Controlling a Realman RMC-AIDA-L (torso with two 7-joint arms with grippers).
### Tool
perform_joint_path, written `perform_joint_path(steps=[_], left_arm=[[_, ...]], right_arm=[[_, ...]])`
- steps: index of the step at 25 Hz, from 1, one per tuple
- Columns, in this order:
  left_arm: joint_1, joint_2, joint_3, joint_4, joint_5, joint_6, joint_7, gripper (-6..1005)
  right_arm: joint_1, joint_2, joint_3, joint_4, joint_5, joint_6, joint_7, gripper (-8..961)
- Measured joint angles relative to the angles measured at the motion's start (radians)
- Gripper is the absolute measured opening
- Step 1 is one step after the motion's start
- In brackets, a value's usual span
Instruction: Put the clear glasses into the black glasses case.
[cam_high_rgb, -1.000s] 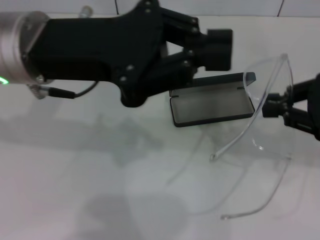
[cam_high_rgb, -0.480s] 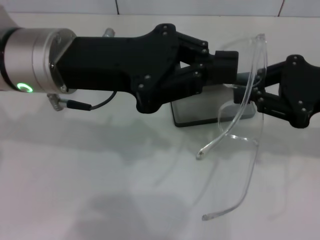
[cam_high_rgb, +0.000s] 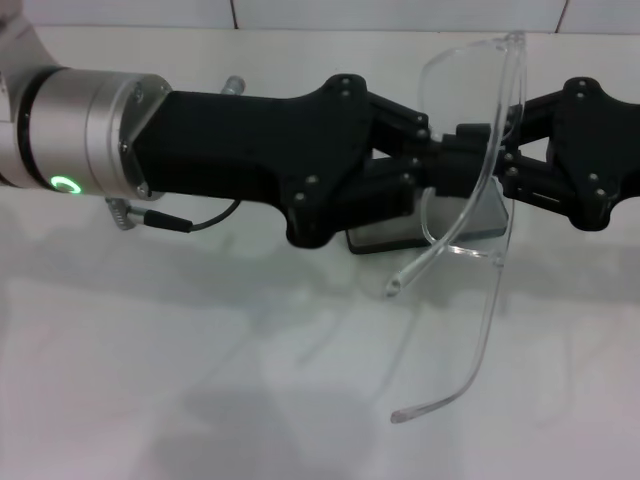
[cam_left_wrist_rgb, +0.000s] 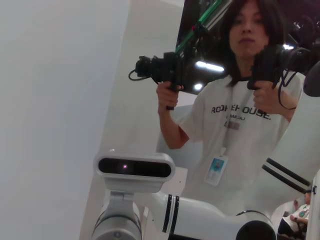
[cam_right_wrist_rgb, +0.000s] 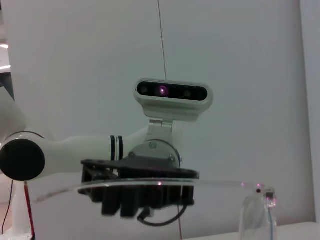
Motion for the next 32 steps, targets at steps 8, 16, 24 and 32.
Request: perform_joint_path(steps=[8,16,24,32], left_arm=[[0.016,0.007,-0.01,0.017,-0.068,0.001,-0.003,50],[0.0,0.002,0.041,0.016,-0.037,0.006,-0.002,50],[0.009,0.0,0.043,0.009,-0.02,0.002,0.009,50],[0.02,-0.002,0.04,0.006,-0.02,-0.001,0.026,50]], right_arm=[[0.015,-0.004,-0.028,0.063,-0.018,-0.001,-0.017,119],[0.075,0.0,-0.032,0.171,0.0,0.022,-0.053,119],[0.088,0.002,-0.036,0.183,0.059,0.021,-0.076,119],[0.093,0.002,-0.04,0.176,0.078,0.014,-0.077,119]])
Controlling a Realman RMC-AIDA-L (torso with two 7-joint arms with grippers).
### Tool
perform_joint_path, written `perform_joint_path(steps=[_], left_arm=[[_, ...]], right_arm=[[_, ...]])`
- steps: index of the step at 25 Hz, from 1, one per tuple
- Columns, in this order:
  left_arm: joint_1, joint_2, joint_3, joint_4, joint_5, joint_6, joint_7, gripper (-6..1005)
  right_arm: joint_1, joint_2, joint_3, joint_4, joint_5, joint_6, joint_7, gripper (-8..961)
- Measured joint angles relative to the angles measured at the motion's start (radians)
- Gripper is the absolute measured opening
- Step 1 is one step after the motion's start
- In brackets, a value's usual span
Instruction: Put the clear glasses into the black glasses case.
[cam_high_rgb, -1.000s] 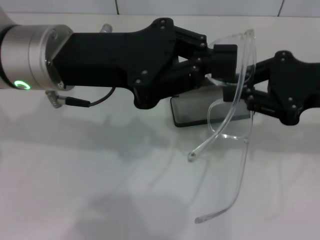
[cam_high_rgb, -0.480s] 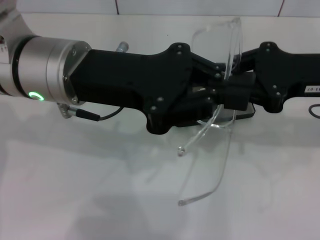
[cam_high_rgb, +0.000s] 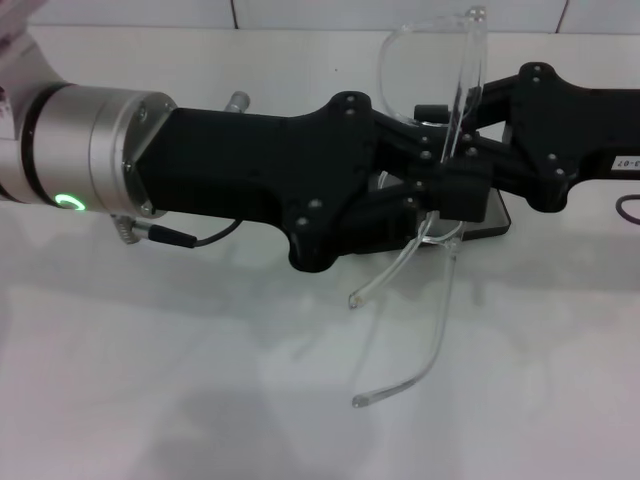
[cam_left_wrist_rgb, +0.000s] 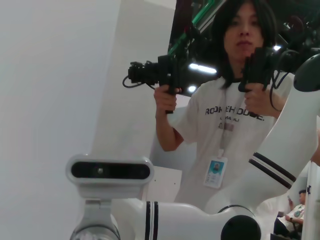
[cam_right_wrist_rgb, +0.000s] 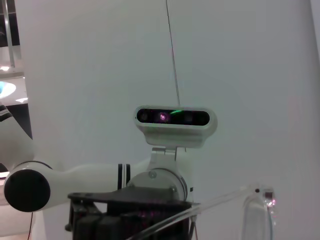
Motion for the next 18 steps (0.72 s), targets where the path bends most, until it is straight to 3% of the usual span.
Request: perform_joint_path(steps=[18], left_arm=[[-0.001,0.0,-0.008,-0.027,0.001,-0.027,0.042,50]], right_arm=[[-0.008,0.001,-0.015,0.007,0.067,-0.036,-0.026,119]])
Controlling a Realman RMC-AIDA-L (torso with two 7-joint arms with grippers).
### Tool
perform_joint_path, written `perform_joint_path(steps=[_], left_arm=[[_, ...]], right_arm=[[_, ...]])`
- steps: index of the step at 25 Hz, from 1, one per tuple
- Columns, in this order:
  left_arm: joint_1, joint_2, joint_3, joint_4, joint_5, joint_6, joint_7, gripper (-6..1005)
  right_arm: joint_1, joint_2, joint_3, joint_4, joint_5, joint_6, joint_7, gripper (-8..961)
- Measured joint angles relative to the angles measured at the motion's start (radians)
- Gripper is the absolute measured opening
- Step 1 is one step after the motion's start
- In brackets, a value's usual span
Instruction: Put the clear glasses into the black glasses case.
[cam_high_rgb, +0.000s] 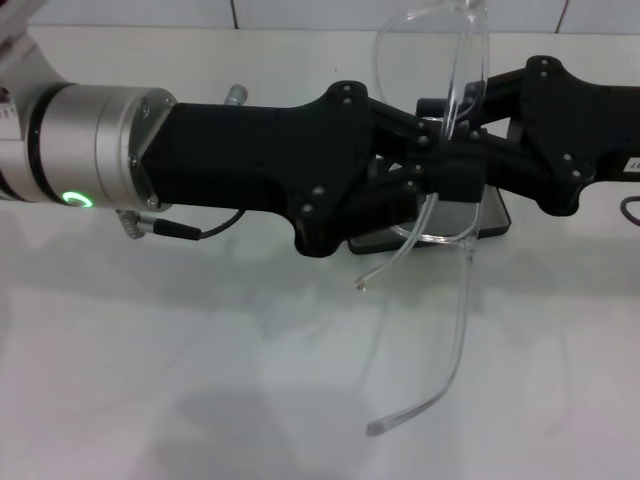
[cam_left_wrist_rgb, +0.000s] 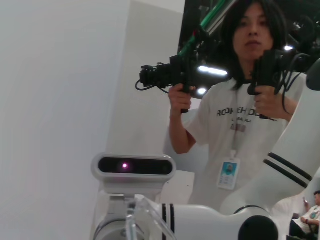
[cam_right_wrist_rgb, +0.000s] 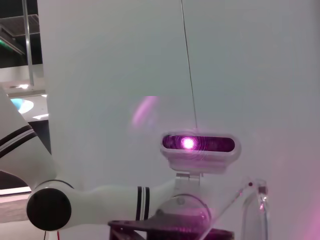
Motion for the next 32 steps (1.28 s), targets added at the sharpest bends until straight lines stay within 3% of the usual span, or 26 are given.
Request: perform_joint_path(steps=[20,32], left_arm=[[0.015,0.0,-0.01,0.004,-0.036,-0.005,0.033,50],[0.031,-0.004,-0.015,-0.001,-0.06,-0.1,0.065,50]], right_arm=[[0.006,0.0,-0.005,0.064,0.003,0.02,-0.045,118],[0.01,0.003,-0.022,0.061,0.005,0.033,-0.049,118]])
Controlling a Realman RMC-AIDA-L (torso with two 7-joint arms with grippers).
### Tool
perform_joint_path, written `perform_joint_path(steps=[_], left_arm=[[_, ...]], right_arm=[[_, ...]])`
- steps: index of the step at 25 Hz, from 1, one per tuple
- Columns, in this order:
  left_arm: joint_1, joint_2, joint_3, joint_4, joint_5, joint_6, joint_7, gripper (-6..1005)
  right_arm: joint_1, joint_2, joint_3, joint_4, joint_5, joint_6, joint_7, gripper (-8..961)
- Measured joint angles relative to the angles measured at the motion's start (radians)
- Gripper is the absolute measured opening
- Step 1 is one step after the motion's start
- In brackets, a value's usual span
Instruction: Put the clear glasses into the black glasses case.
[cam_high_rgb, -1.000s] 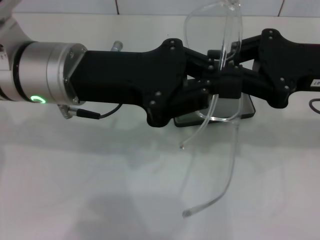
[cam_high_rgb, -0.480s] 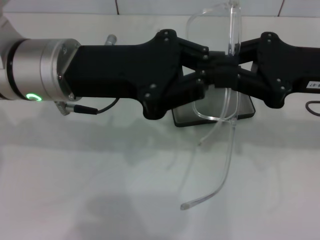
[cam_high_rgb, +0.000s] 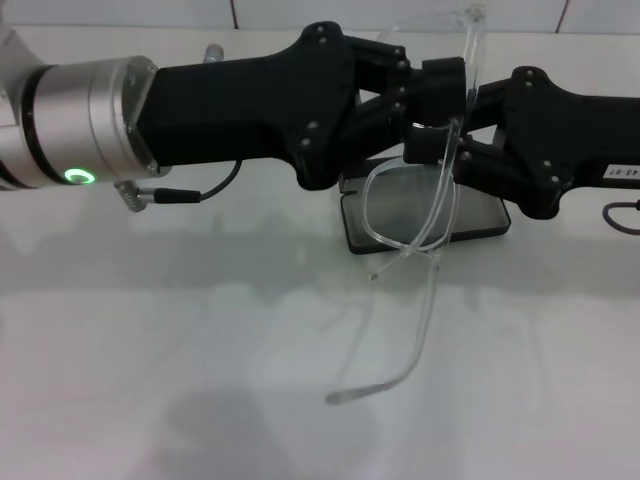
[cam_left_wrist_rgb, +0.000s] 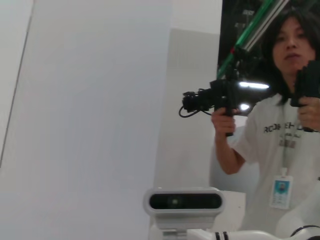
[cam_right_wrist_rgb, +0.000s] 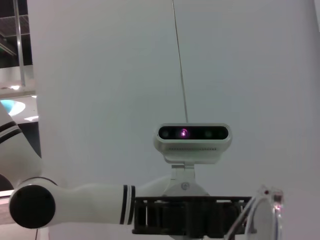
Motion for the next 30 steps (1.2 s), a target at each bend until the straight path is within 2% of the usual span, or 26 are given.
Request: perform_joint_path(steps=[9,19,30], left_arm=[[0.005,-0.001,0.003,0.0,-0.028,-0.014,0.041,51],[0.003,-0.001,0.007,-0.027,-0.026,-0.052,0.069,51],[0.01,-0.001,0.001,-0.038,-0.03,-0.065,0.1,51]], right_arm=[[-0.001,0.0,-0.002,0.003,0.0,0.066,-0.011,118],[0.02,-0.002,-0.084,-0.019,0.0,0.164,-0.039,118],[0.027,0.0,-0.097,-0.036,0.014,0.168,-0.045,118]])
